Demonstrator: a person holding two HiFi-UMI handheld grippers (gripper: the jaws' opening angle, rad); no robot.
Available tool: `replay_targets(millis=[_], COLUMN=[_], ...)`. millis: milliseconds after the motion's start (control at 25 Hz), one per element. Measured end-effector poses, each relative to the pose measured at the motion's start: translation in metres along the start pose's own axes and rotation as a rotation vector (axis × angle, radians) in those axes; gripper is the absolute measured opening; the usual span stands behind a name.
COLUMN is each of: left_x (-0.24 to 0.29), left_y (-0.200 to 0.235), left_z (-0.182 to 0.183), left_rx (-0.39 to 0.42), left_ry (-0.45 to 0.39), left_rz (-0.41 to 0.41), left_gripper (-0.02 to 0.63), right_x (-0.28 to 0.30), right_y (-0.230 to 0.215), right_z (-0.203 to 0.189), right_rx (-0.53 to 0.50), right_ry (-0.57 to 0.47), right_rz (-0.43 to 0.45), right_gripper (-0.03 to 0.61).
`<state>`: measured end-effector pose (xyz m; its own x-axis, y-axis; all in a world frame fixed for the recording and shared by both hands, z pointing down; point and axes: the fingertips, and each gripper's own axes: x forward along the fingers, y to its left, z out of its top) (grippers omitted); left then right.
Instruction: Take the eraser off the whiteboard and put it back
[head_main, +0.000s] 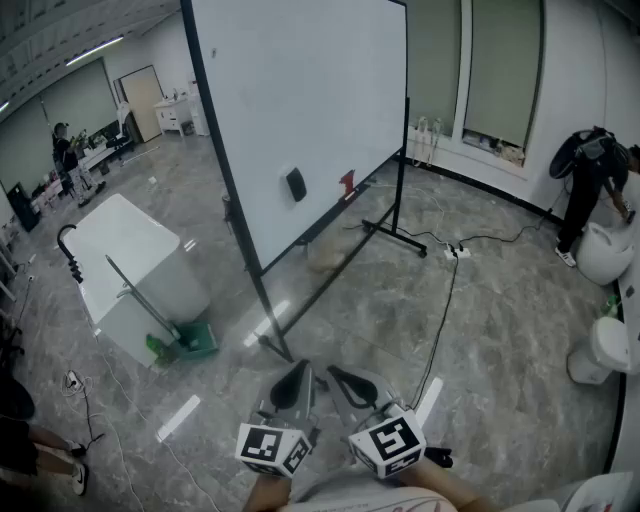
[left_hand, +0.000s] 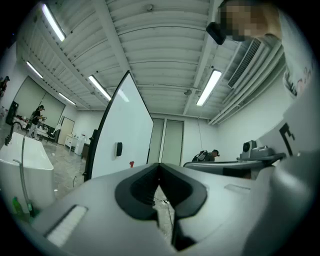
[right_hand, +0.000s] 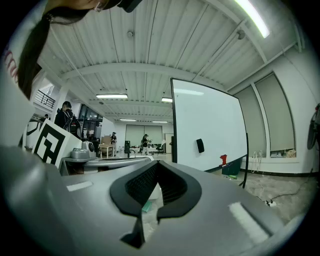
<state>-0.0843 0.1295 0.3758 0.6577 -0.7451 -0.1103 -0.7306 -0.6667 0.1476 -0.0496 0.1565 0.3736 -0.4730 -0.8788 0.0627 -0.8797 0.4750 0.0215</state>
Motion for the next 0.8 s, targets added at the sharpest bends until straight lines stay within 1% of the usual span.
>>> replay_targets(millis=[160,280,400,600,800], left_x=[-0.014,-0.016,-0.009,0.003,0.023], left_y=[-0.002,0.002,-0.001,-0.012,-0.008], left_z=[0.002,0.005,0.014,0.015,0.014], left_rx=[-0.017,-0.018,-0.018,-0.013,-0.01], left_ry=[-0.008,-0.026,-0.051,-0.045,-0.045], left_rz=[-0.002,0.006,-0.002,-0.036,-0.015], left_gripper=[0.0,0.0,0.0,0.0,0.0], right_x=[-0.007,-0.005,-0.004,-0.004,0.003], right_y=[0.01,0.009,0.002,-0.008,-0.029], right_z=[0.007,0.011,0.02,0.02,0.017], right_rx=[-0.002,-0.023,-0.032,-0.039,-0.029], right_ry=[-0.008,-0.028,-0.026,-0.015,-0.02], right_rz=[-0.015,-0.023,-0.026,-0.034,-0.035], right_gripper=[0.0,0.0,0.0,0.0,0.0])
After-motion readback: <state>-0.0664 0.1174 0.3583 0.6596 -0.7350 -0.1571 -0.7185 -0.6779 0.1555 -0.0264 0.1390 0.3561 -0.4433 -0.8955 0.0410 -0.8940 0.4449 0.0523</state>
